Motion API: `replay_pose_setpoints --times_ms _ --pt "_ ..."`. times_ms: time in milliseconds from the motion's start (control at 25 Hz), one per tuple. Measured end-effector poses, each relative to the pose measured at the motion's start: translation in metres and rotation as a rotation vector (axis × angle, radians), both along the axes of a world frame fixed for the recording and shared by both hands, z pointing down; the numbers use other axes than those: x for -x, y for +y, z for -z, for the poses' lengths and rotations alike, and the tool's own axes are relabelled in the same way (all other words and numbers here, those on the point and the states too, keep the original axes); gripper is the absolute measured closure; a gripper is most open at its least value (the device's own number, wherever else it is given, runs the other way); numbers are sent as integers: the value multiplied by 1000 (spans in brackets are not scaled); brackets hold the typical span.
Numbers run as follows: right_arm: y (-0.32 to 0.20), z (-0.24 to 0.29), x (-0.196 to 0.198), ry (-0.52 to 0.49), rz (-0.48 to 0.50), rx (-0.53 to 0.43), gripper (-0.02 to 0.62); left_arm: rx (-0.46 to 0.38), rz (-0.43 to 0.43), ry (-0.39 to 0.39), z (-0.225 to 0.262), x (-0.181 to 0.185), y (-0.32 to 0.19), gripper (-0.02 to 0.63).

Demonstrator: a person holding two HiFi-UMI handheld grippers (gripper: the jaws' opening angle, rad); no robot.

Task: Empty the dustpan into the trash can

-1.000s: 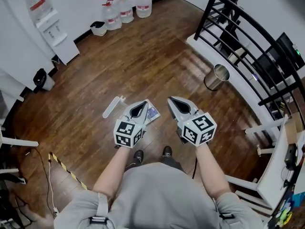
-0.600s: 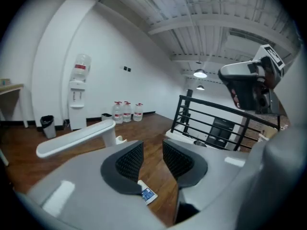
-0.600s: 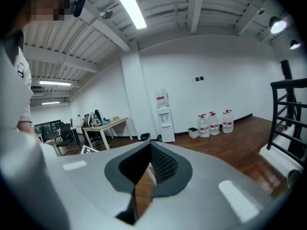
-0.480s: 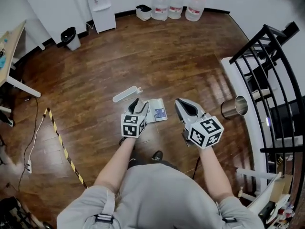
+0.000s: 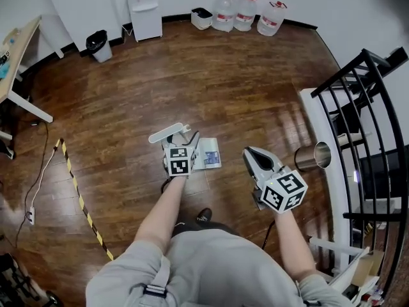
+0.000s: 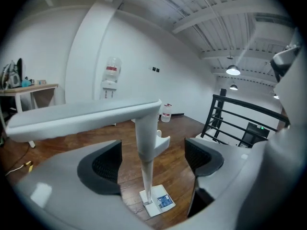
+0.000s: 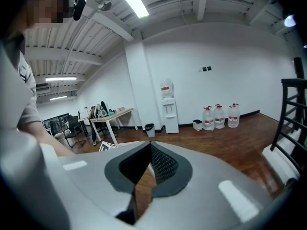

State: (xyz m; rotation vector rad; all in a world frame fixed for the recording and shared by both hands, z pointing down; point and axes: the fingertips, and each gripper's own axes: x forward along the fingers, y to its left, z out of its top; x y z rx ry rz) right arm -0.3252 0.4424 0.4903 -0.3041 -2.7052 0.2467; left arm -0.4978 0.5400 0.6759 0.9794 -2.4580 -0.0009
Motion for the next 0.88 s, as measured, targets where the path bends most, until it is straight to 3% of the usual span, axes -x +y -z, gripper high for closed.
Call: replay_pose_setpoints --times_ms 320,480,640,880 --pt "-36 0 -27 7 -107 10 597 43 41 1 -5 18 -18 268" --pt "-46 -1 -38 13 -140 10 597 107 30 -14 -7 23 -20 407" --pt "-47 -4 -45 19 -158 8 597 132 20 16 -8 25 -20 413" --pt "-51 -2 -53 14 -184 10 597 102 -23 15 -2 14 -24 414"
